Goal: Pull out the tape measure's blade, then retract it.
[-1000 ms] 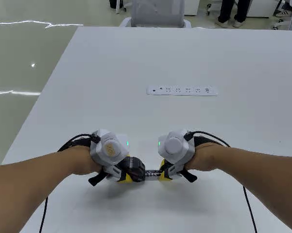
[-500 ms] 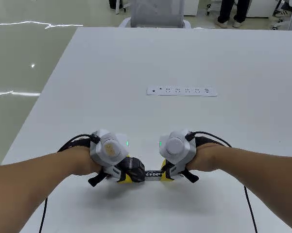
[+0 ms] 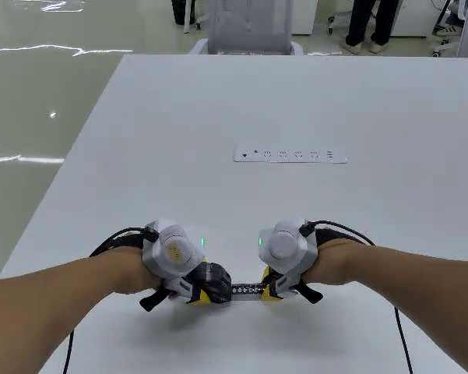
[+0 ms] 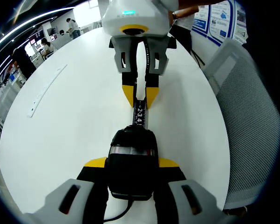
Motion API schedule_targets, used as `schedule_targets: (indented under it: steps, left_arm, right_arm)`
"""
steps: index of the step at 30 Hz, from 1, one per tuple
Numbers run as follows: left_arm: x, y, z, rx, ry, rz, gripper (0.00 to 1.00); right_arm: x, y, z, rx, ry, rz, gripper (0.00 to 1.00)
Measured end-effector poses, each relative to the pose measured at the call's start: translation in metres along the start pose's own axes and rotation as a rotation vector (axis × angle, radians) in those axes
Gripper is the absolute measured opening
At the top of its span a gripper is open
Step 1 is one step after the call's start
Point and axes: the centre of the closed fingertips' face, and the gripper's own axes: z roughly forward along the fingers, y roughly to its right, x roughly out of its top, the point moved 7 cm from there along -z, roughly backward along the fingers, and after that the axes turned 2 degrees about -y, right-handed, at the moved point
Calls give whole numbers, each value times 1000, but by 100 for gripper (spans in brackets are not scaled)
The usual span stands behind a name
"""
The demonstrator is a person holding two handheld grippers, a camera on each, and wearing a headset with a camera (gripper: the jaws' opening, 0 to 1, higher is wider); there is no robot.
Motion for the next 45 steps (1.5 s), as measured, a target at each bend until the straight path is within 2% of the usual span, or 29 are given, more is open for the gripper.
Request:
schedule_targets:
  steps: [24, 45]
  left_arm:
    - [-1, -1, -1, -5, 13, -3, 33]
    - [-1, -1, -1, -4, 9, -5, 33]
  right_arm:
    - [-13, 1, -7, -6, -19, 9, 12]
    - [-20, 2, -10, -7, -12, 25, 12]
